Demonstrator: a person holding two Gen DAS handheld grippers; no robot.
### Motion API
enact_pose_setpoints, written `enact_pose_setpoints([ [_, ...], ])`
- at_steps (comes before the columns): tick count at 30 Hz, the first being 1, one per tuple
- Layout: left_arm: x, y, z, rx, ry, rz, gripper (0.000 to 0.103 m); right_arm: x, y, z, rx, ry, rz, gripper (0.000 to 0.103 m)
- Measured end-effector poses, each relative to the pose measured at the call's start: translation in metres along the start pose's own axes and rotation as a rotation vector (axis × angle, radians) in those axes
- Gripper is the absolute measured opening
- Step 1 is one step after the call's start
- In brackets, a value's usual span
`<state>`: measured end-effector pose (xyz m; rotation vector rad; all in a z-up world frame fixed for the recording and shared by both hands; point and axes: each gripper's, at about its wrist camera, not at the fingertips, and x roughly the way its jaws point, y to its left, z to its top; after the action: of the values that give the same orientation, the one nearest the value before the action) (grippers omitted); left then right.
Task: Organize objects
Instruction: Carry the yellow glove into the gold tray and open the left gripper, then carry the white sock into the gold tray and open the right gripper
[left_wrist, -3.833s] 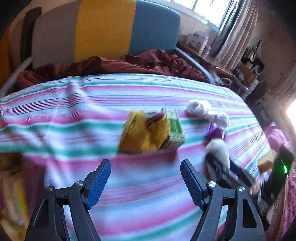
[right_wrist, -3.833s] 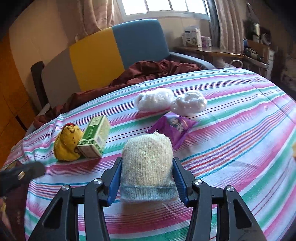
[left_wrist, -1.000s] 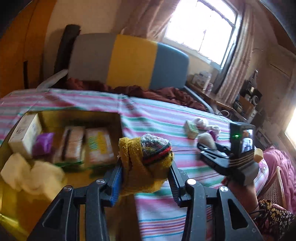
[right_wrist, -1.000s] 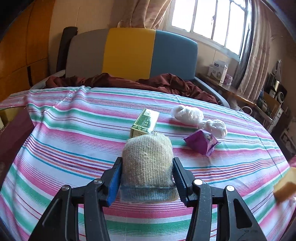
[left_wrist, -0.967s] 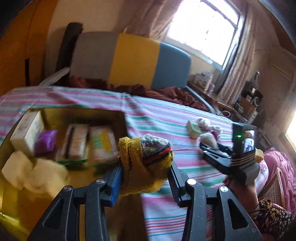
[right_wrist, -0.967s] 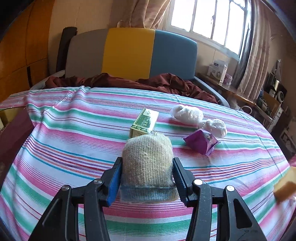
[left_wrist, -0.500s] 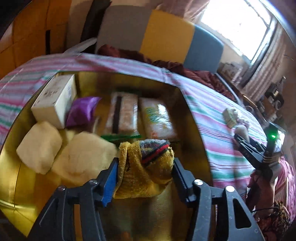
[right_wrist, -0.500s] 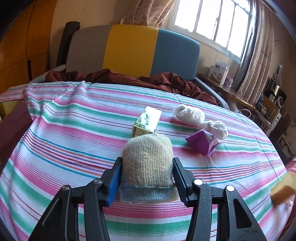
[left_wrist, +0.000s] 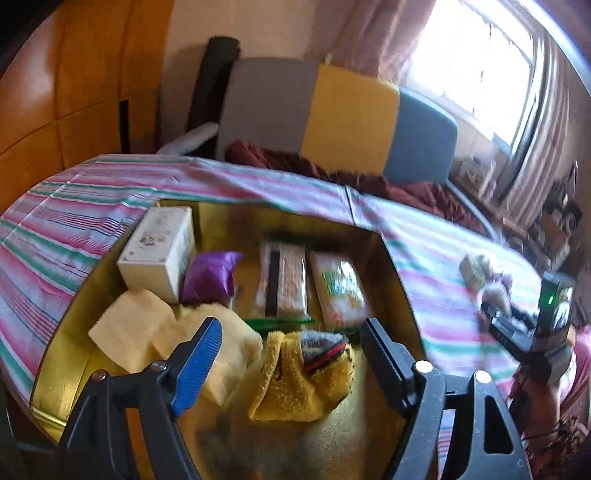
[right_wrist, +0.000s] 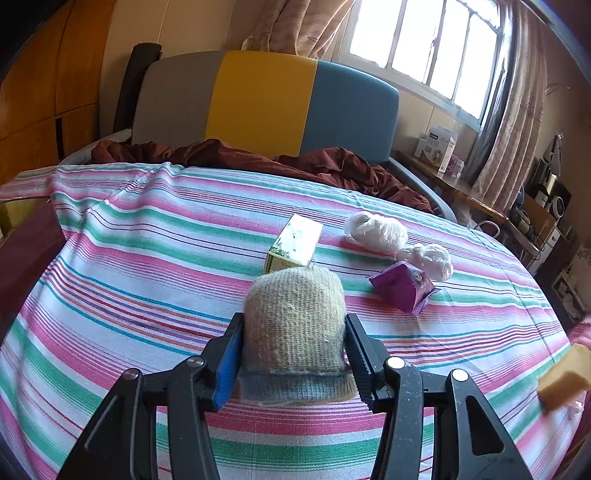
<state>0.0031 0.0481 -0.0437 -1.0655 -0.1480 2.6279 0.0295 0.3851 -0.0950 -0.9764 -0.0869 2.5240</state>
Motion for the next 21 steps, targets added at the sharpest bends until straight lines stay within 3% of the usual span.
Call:
enact_pose_setpoints([
  [8, -0.009, 0.02, -0.007, -0.203, 0.0, -0.076, 0.079, -0.006, 0.003, 0.0, -0.007, -0.023, 0.005, 0.053],
  [15, -0.007, 0.016, -0.014, -0.177, 0.042, -0.068, 0.079, -0.019, 0.006, -0.003, -0.007, -0.04, 0.063, 0.053],
  [21, -0.009, 0.027, -0.007, -0.206, 0.041, -0.078, 0.079, -0.038, 0.015, -0.009, -0.011, -0.029, 0.189, 0.053],
])
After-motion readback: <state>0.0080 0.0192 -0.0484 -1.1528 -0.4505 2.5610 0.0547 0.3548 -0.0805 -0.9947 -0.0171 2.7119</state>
